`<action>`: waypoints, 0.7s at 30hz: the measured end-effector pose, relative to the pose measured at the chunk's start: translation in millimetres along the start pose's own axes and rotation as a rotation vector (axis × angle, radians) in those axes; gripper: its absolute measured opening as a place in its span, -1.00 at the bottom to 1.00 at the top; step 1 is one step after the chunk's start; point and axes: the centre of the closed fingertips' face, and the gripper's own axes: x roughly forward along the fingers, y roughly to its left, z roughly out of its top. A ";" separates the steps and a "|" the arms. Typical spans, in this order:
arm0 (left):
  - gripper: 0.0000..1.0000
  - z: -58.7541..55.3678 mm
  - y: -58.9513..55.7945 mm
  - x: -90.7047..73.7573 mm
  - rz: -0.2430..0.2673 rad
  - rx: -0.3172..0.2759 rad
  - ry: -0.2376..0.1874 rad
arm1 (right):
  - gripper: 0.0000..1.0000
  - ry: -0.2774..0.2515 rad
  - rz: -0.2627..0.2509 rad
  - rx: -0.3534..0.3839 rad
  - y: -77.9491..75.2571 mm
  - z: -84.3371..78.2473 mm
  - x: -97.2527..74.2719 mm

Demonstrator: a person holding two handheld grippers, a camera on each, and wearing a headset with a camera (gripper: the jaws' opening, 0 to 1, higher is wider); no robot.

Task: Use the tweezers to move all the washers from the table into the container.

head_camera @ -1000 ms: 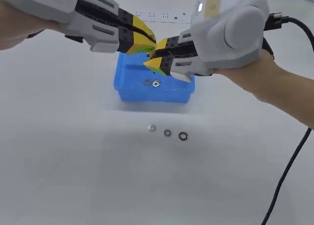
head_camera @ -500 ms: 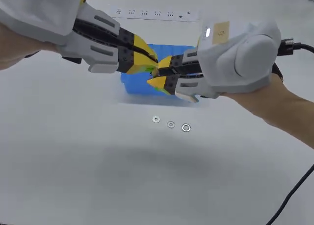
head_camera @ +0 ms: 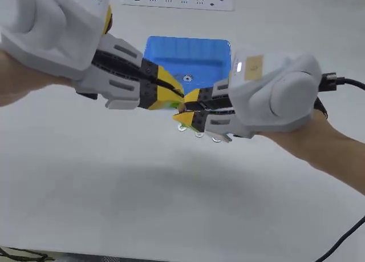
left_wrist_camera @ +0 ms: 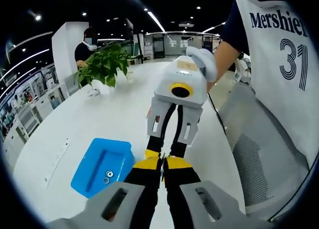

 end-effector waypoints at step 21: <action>-0.87 -20.1 10.7 9.1 -0.005 -0.025 0.024 | -0.80 0.013 0.016 0.039 -2.0 -12.2 15.1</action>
